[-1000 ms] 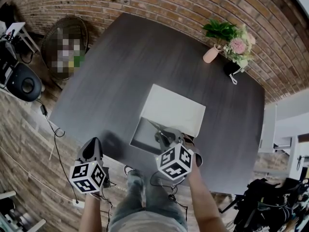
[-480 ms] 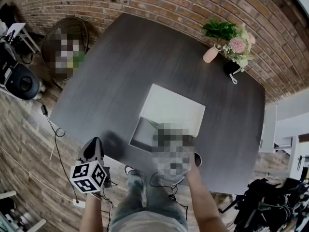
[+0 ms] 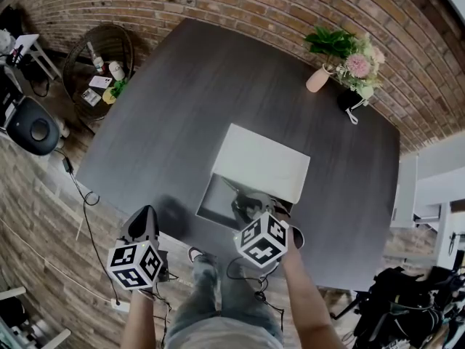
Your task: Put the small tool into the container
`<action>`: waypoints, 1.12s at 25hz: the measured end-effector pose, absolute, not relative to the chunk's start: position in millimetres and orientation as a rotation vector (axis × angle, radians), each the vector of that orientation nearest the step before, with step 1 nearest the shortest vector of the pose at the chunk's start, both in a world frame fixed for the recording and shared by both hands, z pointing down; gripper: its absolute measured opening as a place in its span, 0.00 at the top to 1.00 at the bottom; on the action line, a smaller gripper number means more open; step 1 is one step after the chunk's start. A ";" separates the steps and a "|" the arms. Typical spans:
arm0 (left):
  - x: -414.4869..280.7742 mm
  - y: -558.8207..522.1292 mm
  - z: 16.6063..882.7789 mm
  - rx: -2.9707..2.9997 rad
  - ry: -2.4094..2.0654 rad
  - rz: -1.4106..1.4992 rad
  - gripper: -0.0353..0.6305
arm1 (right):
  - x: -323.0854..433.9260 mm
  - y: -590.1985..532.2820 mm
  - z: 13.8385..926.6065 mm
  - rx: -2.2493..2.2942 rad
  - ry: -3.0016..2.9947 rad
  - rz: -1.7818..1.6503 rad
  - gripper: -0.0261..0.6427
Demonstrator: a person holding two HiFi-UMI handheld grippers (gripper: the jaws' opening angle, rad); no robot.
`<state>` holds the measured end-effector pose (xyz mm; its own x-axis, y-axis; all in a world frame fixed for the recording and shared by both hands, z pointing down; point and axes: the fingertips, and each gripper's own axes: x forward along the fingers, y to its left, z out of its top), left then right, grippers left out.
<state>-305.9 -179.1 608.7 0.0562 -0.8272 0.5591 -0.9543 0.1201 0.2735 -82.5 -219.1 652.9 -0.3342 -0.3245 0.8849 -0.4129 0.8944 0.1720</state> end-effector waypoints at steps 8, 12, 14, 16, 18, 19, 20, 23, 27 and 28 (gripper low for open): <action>-305.3 -178.0 606.8 1.736 -1.775 0.254 0.95 | -83.7 -215.7 644.2 0.549 -1.985 0.146 0.72; -303.2 -180.1 601.8 1.747 -1.770 0.245 0.95 | -83.5 -214.6 634.1 0.570 -2.011 0.177 0.72; -300.9 -183.3 596.9 1.761 -1.766 0.238 0.95 | -83.0 -213.8 627.7 0.587 -2.028 0.196 0.72; -298.3 -187.7 590.2 1.779 -1.764 0.228 0.95 | -82.8 -213.5 620.2 0.611 -2.051 0.219 0.72; -295.1 -192.3 582.7 1.800 -1.763 0.219 0.95 | -82.0 -213.0 611.4 0.641 -2.075 0.240 0.72; -293.3 -194.8 578.5 1.811 -1.763 0.216 0.95 | -80.8 -213.0 606.2 0.660 -2.086 0.250 0.72; -291.4 -197.5 574.0 1.822 -1.763 0.213 0.95 | -79.4 -213.3 600.5 0.685 -2.099 0.261 0.73; -284.5 -207.3 557.9 1.863 -1.759 0.200 0.95 | -75.9 -217.6 578.8 0.785 -2.170 0.297 0.78; -270.4 -224.2 532.1 1.940 -1.747 0.179 0.95 | -60.2 -229.1 539.6 0.951 -2.247 0.293 0.85; -266.0 -229.2 524.6 1.965 -1.743 0.171 0.95 | -54.0 -232.7 529.3 0.998 -2.259 0.278 0.87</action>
<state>-266.0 -229.2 524.6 0.1708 -0.8942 0.4137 -0.9575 -0.0517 0.2836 -54.0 -232.7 529.3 -0.5036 -0.5856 0.6352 -0.7223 0.6888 0.0623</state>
